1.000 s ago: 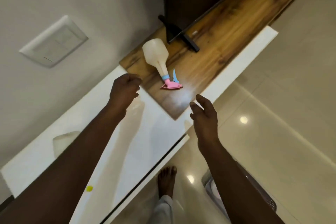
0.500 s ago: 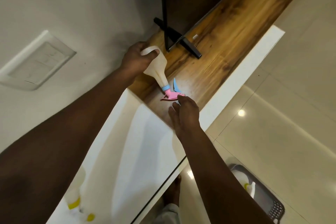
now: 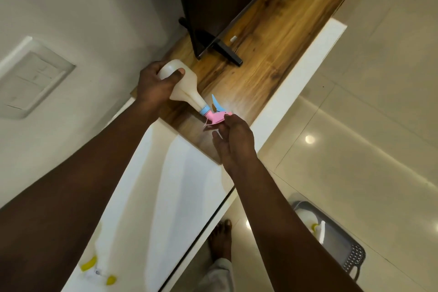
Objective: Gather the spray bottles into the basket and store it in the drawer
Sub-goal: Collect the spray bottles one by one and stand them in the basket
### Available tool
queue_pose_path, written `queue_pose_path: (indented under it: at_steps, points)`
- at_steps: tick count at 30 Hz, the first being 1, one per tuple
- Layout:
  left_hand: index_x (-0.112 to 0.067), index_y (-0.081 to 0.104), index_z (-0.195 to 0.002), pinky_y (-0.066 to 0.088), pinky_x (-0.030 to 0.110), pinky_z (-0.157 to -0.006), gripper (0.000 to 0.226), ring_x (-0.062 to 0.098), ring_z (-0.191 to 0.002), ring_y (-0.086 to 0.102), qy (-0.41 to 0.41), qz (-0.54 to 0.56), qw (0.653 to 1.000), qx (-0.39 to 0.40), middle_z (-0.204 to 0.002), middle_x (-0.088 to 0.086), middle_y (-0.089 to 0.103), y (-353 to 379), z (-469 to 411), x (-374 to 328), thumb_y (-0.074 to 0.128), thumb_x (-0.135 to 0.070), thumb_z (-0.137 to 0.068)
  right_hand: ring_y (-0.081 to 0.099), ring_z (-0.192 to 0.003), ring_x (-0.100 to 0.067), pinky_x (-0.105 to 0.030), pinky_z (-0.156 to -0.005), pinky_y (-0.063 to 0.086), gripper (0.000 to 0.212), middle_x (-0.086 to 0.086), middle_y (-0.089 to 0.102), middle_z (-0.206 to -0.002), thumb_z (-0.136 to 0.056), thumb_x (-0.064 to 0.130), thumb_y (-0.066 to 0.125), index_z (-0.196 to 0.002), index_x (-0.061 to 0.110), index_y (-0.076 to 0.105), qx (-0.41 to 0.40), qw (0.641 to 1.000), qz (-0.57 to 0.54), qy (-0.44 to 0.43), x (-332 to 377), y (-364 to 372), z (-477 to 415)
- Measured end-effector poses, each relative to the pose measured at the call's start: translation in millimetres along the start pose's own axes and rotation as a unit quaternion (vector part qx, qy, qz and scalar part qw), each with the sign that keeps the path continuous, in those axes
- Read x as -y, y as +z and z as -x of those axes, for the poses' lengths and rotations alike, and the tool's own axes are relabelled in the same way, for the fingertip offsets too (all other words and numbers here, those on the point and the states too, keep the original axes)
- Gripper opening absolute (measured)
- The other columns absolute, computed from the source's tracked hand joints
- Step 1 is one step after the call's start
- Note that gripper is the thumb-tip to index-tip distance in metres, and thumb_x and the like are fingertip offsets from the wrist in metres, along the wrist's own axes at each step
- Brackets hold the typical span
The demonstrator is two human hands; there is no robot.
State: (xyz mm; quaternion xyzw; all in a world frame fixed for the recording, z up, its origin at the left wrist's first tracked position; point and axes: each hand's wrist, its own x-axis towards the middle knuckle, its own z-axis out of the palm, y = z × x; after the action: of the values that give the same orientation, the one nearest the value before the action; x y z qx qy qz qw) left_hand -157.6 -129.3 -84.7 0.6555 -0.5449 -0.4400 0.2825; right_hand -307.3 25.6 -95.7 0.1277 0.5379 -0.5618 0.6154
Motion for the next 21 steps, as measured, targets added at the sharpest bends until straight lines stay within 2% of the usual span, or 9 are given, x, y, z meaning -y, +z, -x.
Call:
queue_pose_path:
  at_steps: [3,5,8,11,13,16,17,19,21]
  points:
    - [-0.02,0.062,-0.139,0.059,0.018,-0.07,0.056,0.015,-0.106,0.067,-0.01,0.022,1.0,0.009,-0.129,-0.003,0.065,11,21,-6,0.079,-0.041,-0.089,0.075,-0.111,-0.031,-0.043,-0.097,0.06,0.042,-0.022,0.071,-0.129,-0.1,0.015,0.065,-0.14,0.003,0.056,0.02,0.999,-0.039,-0.029,12,-24,21]
    - [-0.02,0.062,-0.139,0.059,0.015,-0.061,0.055,0.013,-0.102,0.067,-0.028,0.064,0.997,0.037,-0.129,-0.003,0.066,25,38,-13,0.079,-0.039,-0.09,0.075,-0.11,-0.031,-0.047,-0.098,0.059,0.042,-0.02,0.073,-0.128,-0.1,0.015,0.065,-0.14,0.003,0.055,0.02,0.997,-0.063,-0.051,22,-46,36]
    - [-0.024,0.068,-0.13,0.066,0.034,-0.072,0.047,0.021,-0.108,0.072,-0.069,0.134,0.986,0.077,-0.123,-0.003,0.072,52,67,-23,0.081,-0.04,-0.087,0.071,-0.121,-0.029,-0.045,-0.096,0.06,0.038,-0.012,0.074,-0.13,-0.1,0.022,0.066,-0.136,0.009,0.063,0.022,0.993,-0.099,-0.066,39,-86,57]
    - [-0.028,0.073,-0.11,0.066,0.052,-0.074,0.031,0.024,-0.095,0.078,-0.119,0.177,0.969,0.121,-0.102,-0.006,0.08,91,105,-32,0.084,-0.041,-0.084,0.072,-0.117,-0.023,-0.042,-0.098,0.057,0.03,-0.007,0.075,-0.128,-0.101,0.034,0.063,-0.125,0.019,0.07,0.017,0.989,-0.125,-0.08,55,-137,75]
    - [-0.021,0.073,-0.109,0.065,0.049,-0.075,0.03,0.024,-0.087,0.079,-0.144,0.204,0.956,0.153,-0.096,-0.001,0.082,120,133,-37,0.085,-0.035,-0.084,0.073,-0.106,-0.02,-0.041,-0.098,0.056,0.031,-0.005,0.076,-0.122,-0.101,0.038,0.061,-0.124,0.019,0.071,0.01,0.987,-0.134,-0.084,65,-173,87]
    - [-0.019,0.077,-0.102,0.065,0.047,-0.077,0.023,0.025,-0.09,0.079,-0.171,0.215,0.938,0.21,-0.095,-0.001,0.082,167,180,-41,0.086,-0.031,-0.084,0.072,-0.097,-0.015,-0.041,-0.097,0.054,0.033,0.0,0.075,-0.122,-0.103,0.031,0.057,-0.129,0.016,0.072,-0.011,0.989,-0.123,-0.082,78,-231,103]
    - [-0.022,0.08,-0.093,0.065,0.048,-0.078,0.014,0.024,-0.087,0.079,-0.18,0.217,0.931,0.233,-0.092,-0.003,0.082,182,196,-42,0.086,-0.03,-0.084,0.071,-0.098,-0.015,-0.043,-0.099,0.055,0.031,0.0,0.075,-0.121,-0.104,0.028,0.054,-0.126,0.017,0.073,-0.02,0.99,-0.119,-0.078,81,-251,109]
    - [-0.023,0.082,-0.082,0.065,0.049,-0.08,0.009,0.024,-0.085,0.08,-0.196,0.219,0.916,0.273,-0.091,-0.003,0.082,212,228,-41,0.086,-0.031,-0.083,0.069,-0.115,-0.02,-0.049,-0.102,0.056,0.03,-0.003,0.072,-0.129,-0.107,0.024,0.049,-0.125,0.019,0.073,-0.04,0.99,-0.119,-0.06,86,-289,119]
    - [-0.022,0.081,-0.088,0.065,0.046,-0.078,0.013,0.025,-0.087,0.079,-0.211,0.21,0.908,0.295,-0.094,-0.002,0.082,246,263,-39,0.086,-0.032,-0.084,0.061,-0.133,-0.03,-0.051,-0.099,0.058,0.036,-0.009,0.065,-0.143,-0.11,0.023,0.044,-0.138,0.017,0.066,-0.049,0.991,-0.115,-0.047,89,-331,128]
